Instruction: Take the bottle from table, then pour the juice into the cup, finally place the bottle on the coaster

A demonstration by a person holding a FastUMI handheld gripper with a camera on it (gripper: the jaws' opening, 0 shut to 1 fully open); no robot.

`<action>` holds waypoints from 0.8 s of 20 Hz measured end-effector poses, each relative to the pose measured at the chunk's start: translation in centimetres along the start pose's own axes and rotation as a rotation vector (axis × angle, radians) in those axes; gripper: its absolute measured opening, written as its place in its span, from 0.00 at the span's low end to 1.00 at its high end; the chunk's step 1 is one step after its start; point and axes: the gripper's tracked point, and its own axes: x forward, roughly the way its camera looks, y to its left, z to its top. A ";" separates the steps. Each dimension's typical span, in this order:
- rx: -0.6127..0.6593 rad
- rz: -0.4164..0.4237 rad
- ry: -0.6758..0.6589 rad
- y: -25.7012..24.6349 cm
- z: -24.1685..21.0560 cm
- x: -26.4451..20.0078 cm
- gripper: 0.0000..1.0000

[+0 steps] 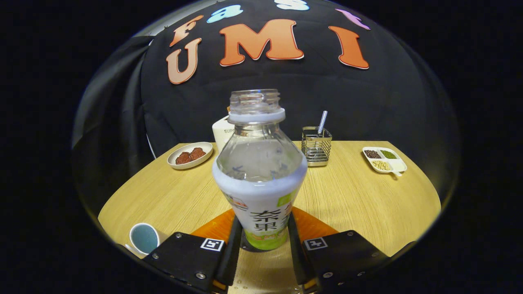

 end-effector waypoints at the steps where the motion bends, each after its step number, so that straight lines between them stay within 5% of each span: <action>1: -0.005 0.002 0.001 0.3 0.1 0.4 0.56; 10: -0.059 -0.017 0.024 0.7 -0.5 1.4 0.56; 16: -0.075 -0.040 0.025 0.8 -0.5 1.3 0.67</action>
